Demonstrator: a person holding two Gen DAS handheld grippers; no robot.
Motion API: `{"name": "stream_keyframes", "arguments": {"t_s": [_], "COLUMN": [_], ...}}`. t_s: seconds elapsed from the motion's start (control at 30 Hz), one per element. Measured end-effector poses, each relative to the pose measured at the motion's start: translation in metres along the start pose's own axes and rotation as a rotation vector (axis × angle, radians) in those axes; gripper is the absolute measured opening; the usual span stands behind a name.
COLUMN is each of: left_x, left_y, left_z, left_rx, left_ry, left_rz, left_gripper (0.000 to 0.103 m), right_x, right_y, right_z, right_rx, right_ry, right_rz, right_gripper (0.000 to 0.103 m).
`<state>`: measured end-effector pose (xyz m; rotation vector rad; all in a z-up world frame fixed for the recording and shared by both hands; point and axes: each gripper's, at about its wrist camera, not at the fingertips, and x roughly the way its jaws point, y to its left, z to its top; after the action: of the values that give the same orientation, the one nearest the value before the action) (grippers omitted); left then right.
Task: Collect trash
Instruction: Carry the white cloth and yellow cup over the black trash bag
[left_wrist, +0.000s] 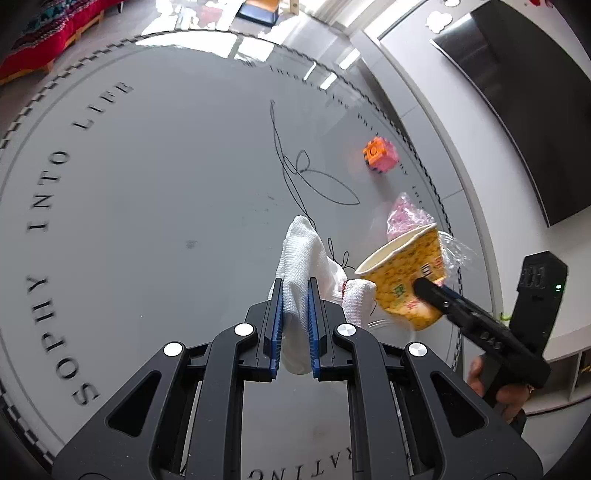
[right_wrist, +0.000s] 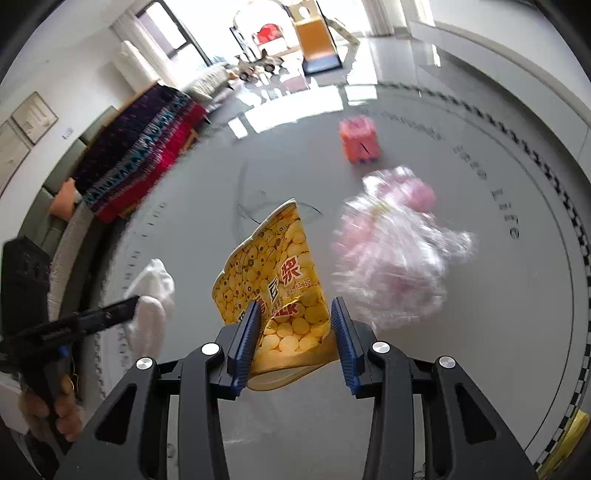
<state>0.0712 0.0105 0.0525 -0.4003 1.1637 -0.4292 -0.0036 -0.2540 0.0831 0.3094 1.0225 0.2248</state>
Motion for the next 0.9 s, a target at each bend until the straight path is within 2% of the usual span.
{"name": "stream_keyframes", "arguments": {"t_s": [0.3,0.57,0.9], "left_x": [-0.052,-0.105,-0.162], "left_y": [0.020,0.057,0.094], "left_z": [-0.022,-0.053,-0.099], "left_rx": [-0.037,-0.098,-0.155], "left_ry": [-0.084,-0.152,-0.237], "left_rz": [0.011,0.040,0.099], "left_gripper": [0.011,0.011,0.011], "right_x": [-0.030,-0.026,-0.029], "right_y": [0.072,0.135,0.200], "right_z": [0.005,-0.004,-0.038], "right_rx": [-0.096,-0.171,-0.279], "right_ry": [-0.069,-0.060,-0.037], "right_rz": [0.056,0.117,0.196], "right_gripper": [0.041,0.041,0.042]}}
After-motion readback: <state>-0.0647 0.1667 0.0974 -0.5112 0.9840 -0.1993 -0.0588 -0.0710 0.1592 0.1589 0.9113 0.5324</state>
